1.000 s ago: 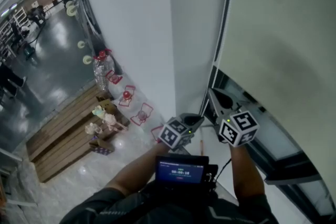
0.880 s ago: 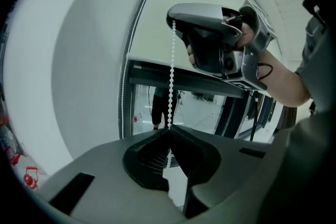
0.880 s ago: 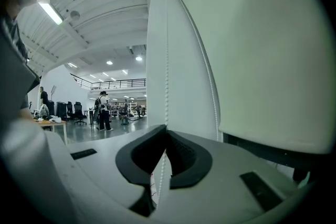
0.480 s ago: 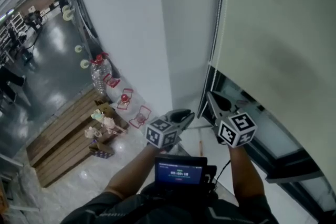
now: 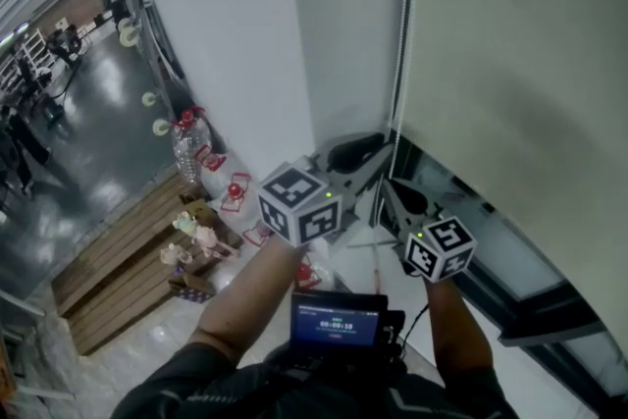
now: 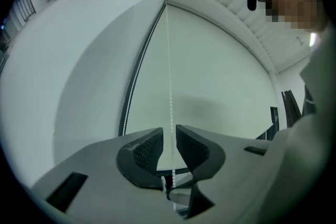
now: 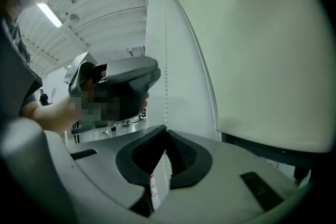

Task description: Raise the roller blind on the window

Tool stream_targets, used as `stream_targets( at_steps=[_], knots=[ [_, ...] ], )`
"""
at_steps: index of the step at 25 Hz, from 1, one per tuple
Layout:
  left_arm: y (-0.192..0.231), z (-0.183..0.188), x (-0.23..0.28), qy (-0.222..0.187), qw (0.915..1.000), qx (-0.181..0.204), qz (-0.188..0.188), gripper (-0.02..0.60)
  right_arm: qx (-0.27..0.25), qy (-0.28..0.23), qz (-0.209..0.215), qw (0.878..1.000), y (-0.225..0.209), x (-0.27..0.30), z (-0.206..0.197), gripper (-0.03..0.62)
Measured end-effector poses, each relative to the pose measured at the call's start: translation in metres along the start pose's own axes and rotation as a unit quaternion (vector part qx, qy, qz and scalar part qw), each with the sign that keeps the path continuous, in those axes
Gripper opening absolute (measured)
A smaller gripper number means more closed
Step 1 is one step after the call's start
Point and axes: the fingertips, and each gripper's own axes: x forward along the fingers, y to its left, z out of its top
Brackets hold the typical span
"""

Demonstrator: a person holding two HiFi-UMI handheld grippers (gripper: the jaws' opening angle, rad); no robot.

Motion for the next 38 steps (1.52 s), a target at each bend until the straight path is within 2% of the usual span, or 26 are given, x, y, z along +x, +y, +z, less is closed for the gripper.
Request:
stream_targets(
  at_steps=[5, 7, 11, 17, 26, 38],
  knots=[
    [-0.003, 0.012, 0.023, 0.017, 0.9995, 0.022, -0.012, 0.075, 0.002, -0.002, 0.003, 1.000, 0.002, 0.001, -0.002, 0.000],
    [-0.002, 0.010, 0.026, 0.024, 0.9994, 0.025, -0.008, 0.000, 0.004, -0.002, 0.003, 1.000, 0.003, 0.000, -0.001, 0.000],
    [-0.003, 0.009, 0.026, 0.018, 0.9996, 0.018, -0.014, -0.005, 0.008, -0.003, 0.005, 1.000, 0.003, -0.001, -0.002, 0.000],
    [-0.001, 0.006, 0.025, 0.009, 0.9995, 0.031, -0.008, -0.005, 0.010, 0.003, 0.003, 1.000, 0.001, 0.001, -0.005, 0.000],
    [0.003, -0.045, 0.017, 0.055, 0.9980, 0.030, -0.004, -0.005, 0.037, 0.041, -0.011, 0.998, -0.007, 0.005, -0.055, 0.000],
    [0.003, -0.087, 0.007, 0.090, 0.9954, 0.031, 0.009, -0.005, 0.065, 0.082, -0.017, 0.994, -0.006, 0.003, -0.093, 0.000]
  ],
)
